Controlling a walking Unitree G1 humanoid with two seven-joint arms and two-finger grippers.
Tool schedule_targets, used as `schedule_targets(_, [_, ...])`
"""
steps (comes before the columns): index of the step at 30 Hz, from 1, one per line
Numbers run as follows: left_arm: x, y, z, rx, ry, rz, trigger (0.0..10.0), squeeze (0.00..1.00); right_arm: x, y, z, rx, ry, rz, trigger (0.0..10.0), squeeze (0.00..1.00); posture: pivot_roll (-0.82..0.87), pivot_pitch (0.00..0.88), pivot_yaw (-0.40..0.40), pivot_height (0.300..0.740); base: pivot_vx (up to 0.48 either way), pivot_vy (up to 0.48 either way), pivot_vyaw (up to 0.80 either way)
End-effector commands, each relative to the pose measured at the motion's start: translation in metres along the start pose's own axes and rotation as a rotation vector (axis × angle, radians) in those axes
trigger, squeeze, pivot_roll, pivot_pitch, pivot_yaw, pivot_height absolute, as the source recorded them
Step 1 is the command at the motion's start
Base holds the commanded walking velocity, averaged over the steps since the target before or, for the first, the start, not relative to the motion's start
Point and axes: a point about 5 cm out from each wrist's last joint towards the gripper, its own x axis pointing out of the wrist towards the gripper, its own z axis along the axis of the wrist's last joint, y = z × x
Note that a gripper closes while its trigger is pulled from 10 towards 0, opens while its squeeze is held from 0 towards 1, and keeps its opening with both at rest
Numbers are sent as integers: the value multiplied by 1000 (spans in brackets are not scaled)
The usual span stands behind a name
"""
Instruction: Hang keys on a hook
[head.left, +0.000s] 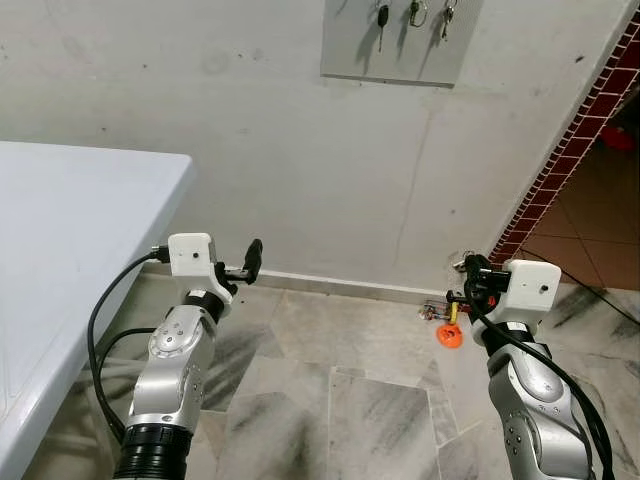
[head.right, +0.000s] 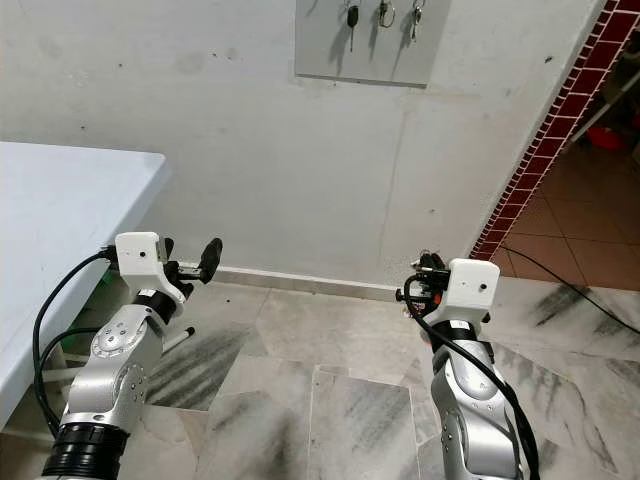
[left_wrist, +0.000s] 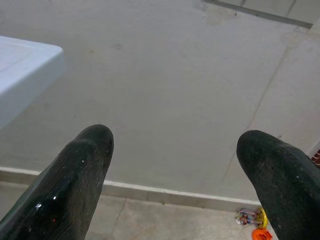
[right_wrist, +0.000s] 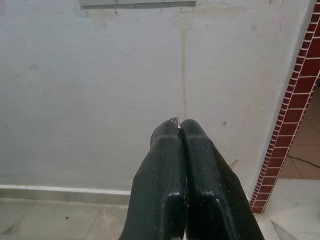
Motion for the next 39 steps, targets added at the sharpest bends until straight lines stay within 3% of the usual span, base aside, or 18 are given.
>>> schedule_targets(1, [-2,2,2,0,-4,2,10000,0,1,0,1,7,-7,-2,10000,0,1,99,-15,740,0,0,0])
schedule_targets(39, [1,2,5,-18,-21,19,10000,0,3,-2,4,8,-12,-10,10000,0,0,109,-25,740,244,0,0])
